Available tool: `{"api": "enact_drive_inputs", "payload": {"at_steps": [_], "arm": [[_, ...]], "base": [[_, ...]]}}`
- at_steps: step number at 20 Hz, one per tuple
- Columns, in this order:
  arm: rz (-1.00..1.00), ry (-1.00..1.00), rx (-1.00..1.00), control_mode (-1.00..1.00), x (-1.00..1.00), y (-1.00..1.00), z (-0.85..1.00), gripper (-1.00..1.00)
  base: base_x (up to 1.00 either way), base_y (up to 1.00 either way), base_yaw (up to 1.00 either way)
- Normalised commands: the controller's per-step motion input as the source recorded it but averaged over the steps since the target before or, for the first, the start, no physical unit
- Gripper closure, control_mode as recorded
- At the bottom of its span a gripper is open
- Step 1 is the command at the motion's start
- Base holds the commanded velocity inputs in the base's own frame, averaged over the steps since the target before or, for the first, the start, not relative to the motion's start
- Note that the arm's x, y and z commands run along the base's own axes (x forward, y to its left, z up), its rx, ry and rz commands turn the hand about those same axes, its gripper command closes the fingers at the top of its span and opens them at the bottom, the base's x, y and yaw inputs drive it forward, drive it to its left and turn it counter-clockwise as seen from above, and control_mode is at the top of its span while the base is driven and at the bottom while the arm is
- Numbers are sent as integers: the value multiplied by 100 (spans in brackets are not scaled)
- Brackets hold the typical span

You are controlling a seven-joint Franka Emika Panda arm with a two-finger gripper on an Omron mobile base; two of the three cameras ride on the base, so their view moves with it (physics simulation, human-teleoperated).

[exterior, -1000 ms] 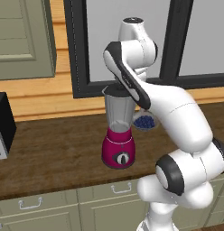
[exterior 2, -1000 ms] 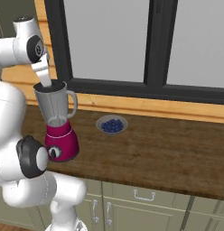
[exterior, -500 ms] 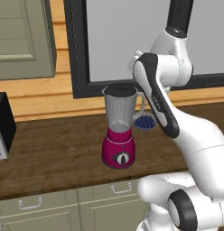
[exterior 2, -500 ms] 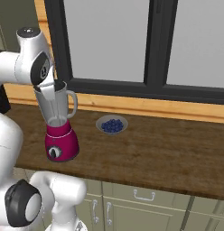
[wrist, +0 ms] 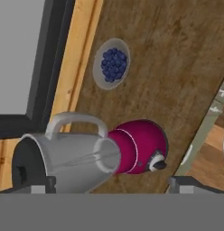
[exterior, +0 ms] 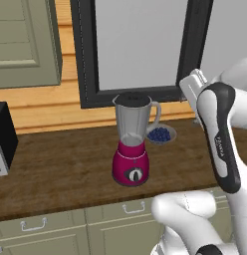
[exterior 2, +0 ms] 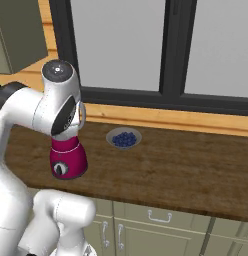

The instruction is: Close the lid blender by securely placing the lid on top.

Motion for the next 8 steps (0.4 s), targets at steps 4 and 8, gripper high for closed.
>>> {"api": "enact_drive_inputs", "payload": {"at_steps": [4, 8], "arm": [[-1, 1, 0, -100, -6, -33, -21, -100], [0, 1, 0, -100, 0, -17, -12, -100]], "base": [[0, 0, 0], [0, 0, 0]]}}
